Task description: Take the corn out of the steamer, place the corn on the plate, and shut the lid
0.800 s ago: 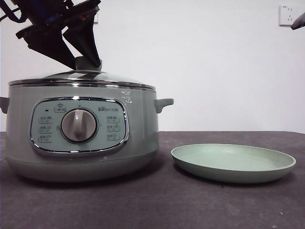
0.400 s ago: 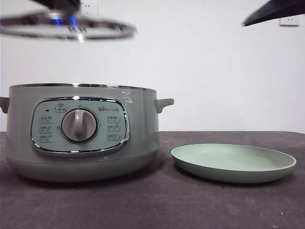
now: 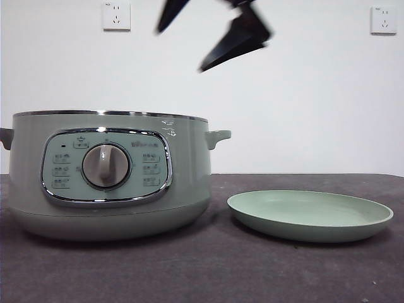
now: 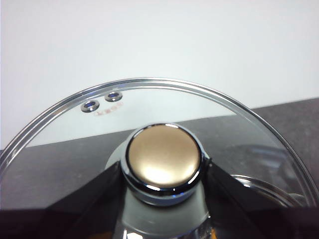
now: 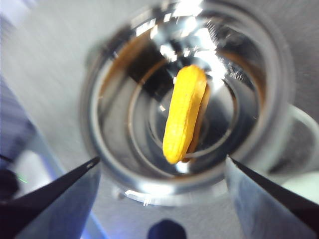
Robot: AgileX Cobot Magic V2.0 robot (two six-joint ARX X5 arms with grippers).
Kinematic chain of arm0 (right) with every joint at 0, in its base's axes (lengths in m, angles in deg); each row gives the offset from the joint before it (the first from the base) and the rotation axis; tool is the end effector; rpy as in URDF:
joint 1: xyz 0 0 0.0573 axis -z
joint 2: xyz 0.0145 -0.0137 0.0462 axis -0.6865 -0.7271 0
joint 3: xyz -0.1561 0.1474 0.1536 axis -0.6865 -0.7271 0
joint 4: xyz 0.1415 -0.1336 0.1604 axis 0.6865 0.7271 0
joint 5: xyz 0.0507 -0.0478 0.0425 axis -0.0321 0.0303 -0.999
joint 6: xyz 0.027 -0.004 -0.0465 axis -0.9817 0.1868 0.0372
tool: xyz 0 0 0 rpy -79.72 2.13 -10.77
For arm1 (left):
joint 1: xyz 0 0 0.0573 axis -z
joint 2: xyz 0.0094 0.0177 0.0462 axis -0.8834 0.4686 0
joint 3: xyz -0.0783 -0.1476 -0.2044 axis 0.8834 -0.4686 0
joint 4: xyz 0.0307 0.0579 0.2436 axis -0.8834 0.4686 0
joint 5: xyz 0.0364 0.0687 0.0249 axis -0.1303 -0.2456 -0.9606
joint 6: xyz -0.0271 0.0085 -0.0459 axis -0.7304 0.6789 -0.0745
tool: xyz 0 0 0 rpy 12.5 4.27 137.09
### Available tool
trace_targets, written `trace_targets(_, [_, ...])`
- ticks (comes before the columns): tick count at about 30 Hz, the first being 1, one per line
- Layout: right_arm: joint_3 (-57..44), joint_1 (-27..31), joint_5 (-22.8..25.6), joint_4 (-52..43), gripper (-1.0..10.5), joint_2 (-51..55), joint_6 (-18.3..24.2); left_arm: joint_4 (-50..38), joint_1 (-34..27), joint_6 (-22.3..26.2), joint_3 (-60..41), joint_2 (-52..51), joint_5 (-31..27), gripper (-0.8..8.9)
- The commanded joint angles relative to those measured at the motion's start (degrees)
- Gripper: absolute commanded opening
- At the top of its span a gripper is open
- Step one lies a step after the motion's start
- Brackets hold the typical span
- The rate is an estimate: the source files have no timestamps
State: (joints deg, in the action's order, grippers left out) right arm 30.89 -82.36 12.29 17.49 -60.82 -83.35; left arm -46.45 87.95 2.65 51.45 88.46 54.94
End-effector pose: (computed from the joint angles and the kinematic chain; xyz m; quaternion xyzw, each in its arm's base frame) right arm 0.2727 0.2339 0.3351 -0.0531 0.4253 0.4399 0.7891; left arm 0.0984 -0.0369 0.4090 0.0188 0.0541 -0.0554 0.9968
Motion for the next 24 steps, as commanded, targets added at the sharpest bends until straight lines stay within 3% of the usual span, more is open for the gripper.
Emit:
trace_targets(1, [8.41, -2.21, 2.82, 3.89, 4.1, -7.26, 3.04, -1.16, 0.02, 0.76, 0.42, -2.78, -1.25, -0.09])
trace_targets(9, [23.15, -6.14, 9.35, 9.53, 4.1, -22.64, 4.09, 2.84, 0.02, 0.94, 0.42, -4.55, -1.99, -0.09])
trace_targets(13, [23.61, -7.30, 13.42, 8.94, 4.1, -26.58, 4.63, 3.06, 0.02, 0.94, 0.42, -4.55, -1.95, -0.09])
trace_targets(24, [23.61, -8.07, 14.69, 8.48, 3.9, -33.92, 5.60, 3.10, 0.02, 0.92, 0.42, -4.52, -1.95, -0.09])
